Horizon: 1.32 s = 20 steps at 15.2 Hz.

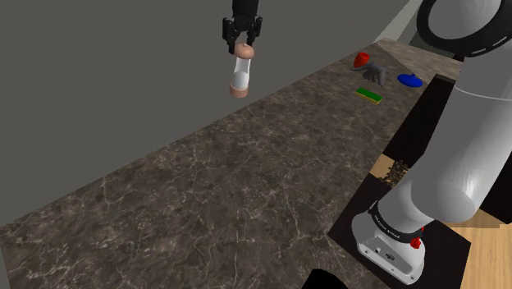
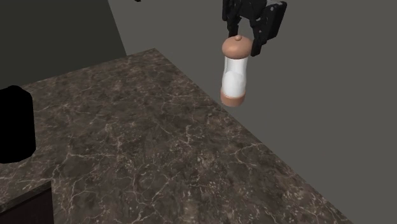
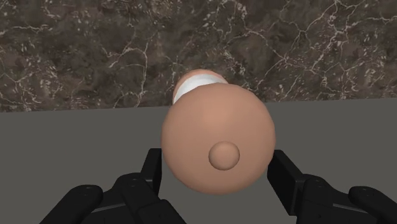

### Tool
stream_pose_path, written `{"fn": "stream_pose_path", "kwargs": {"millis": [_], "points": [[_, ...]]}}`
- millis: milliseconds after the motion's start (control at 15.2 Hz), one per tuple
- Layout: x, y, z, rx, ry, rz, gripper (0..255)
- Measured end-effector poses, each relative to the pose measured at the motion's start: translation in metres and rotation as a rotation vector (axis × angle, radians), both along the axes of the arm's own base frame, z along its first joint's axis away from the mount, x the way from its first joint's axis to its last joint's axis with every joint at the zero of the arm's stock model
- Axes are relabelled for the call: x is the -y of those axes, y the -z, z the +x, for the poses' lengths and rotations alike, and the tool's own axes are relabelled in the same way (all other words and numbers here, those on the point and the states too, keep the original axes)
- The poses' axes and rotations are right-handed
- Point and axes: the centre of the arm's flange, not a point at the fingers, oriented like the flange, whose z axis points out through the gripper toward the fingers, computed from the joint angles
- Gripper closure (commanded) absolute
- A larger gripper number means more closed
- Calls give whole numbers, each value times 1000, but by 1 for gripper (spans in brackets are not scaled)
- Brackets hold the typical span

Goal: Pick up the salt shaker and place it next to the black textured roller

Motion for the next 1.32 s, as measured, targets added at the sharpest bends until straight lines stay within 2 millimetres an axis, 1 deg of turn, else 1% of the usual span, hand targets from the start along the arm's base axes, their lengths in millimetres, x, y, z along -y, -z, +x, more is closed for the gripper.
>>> {"fn": "stream_pose_path", "kwargs": {"millis": [1320], "points": [[1, -106, 1, 0, 0, 0, 255]]}}
